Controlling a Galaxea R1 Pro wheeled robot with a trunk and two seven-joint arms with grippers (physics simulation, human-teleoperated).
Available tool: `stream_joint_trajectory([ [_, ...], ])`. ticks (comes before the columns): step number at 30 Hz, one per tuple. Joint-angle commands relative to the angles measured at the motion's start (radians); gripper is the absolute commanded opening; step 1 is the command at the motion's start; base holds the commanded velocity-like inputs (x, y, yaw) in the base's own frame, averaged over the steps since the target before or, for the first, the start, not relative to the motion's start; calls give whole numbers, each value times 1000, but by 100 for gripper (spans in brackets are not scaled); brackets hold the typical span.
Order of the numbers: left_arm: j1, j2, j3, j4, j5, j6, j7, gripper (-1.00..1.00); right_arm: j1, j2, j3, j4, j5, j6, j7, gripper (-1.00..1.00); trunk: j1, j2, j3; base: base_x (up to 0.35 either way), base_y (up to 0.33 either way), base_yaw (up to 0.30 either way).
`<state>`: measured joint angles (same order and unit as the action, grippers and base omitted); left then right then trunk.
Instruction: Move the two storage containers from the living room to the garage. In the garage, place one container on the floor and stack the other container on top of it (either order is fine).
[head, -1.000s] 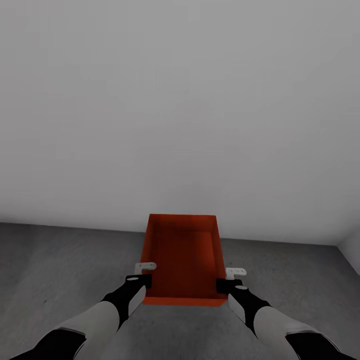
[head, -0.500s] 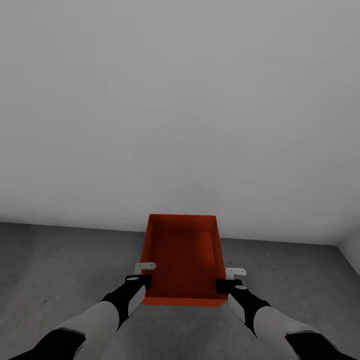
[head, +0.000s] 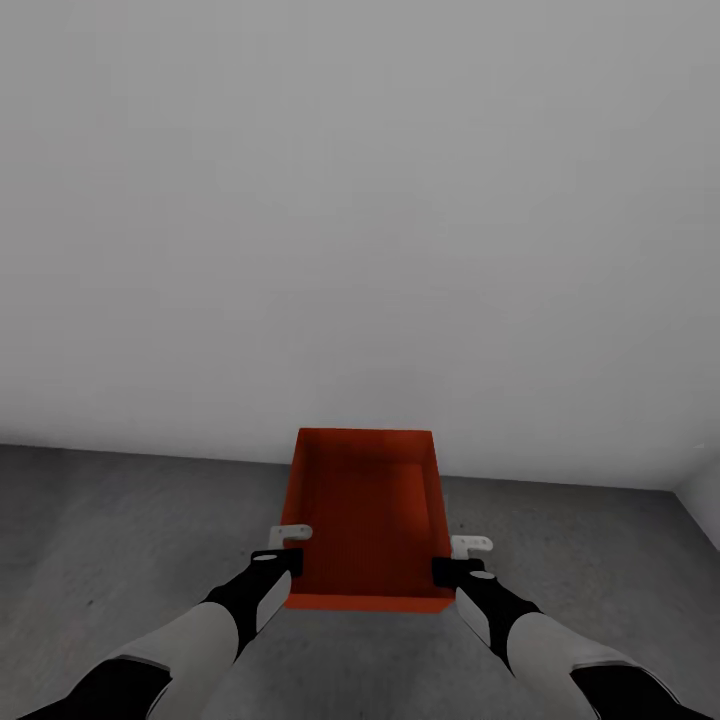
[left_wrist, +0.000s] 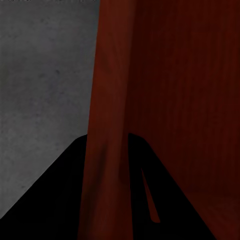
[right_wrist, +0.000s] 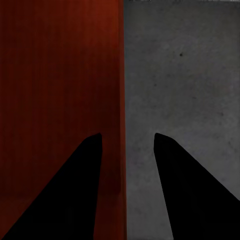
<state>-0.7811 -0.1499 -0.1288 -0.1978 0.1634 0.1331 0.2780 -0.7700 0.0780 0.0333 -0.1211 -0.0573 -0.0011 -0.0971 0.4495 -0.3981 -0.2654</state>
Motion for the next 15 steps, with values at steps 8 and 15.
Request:
stream_joint_trajectory([
  [8, -1, 6, 30, -9, -18, 6, 8, -100, 0, -7, -6, 3, -9, 0, -7, -100, 16, -30, -14, 0, 0, 0],
  [15, -1, 6, 30, -8, -18, 7, 8, -100, 0, -7, -6, 3, -9, 0, -7, -100, 43, -79, -36, 0, 0, 0],
])
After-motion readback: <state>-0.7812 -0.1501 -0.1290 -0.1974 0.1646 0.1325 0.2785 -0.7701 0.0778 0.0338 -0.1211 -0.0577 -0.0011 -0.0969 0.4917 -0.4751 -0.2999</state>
